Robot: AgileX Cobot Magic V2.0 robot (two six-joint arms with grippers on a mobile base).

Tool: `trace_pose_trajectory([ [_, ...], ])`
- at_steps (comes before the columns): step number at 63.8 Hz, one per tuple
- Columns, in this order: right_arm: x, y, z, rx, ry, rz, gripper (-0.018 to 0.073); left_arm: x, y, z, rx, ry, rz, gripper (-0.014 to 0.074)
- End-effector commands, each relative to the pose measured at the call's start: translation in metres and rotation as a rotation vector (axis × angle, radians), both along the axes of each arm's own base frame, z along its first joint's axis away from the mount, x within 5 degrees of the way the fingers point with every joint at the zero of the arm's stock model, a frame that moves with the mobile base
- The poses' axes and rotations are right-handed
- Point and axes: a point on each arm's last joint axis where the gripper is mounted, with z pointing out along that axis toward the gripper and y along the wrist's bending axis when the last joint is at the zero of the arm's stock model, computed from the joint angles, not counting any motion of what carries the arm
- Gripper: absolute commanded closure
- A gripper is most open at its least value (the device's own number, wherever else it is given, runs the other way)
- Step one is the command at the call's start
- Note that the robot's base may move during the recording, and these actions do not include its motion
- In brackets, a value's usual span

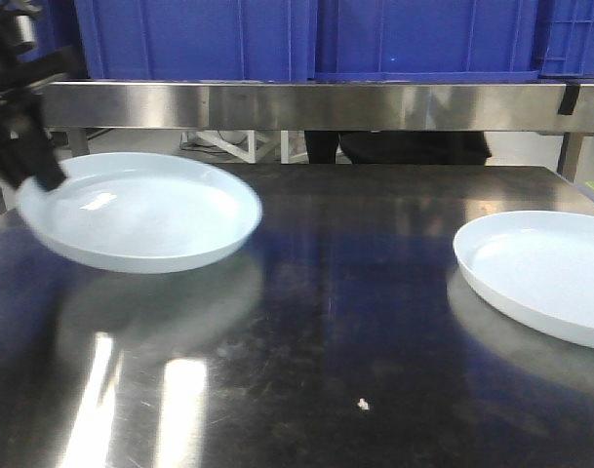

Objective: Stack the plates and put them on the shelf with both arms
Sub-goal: 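Grasp the white plate nearest the left gripper and drag it toward the table center, then open the left gripper and raise it away from the plate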

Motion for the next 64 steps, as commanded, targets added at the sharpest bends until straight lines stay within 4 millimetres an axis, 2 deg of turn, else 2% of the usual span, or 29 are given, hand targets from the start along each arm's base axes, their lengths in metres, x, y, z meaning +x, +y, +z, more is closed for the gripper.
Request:
trace_pose_trajectory([
  [1,-0.001,0.001,0.009,-0.017,-0.096,0.009,0.0503,-0.006,-0.029,0.035,-0.124,-0.114,-0.008,0.0509],
  [6,-0.001,0.001,0.009,-0.017,-0.096,0.009,0.0503,-0.01,-0.05,0.037,-0.179,-0.114,-0.033,0.051],
  [12,-0.001,0.001,0.009,-0.017,-0.096,0.009,0.0503,-0.013,-0.066,0.036,-0.189,-0.124,-0.062,0.051],
  [23,-0.001,0.001,0.009,-0.017,-0.096,0.009,0.0503,-0.016,-0.083,0.023,-0.174,-0.091,-0.107,0.051],
  [32,-0.001,0.001,0.009,-0.017,-0.096,0.009,0.0503,-0.016,-0.09,0.01,-0.146,-0.057,-0.127,0.051],
  [45,-0.001,0.001,0.009,-0.017,-0.096,0.009,0.0503,-0.016,-0.085,0.002,-0.076,-0.036,-0.112,0.05],
  [49,-0.001,0.001,0.009,-0.017,-0.096,0.009,0.0503,-0.017,-0.085,0.002,-0.075,-0.026,-0.117,0.0468],
  [64,-0.001,0.001,0.009,-0.017,-0.096,0.009,0.0503,-0.018,-0.085,0.003,-0.076,-0.018,-0.121,0.0239],
])
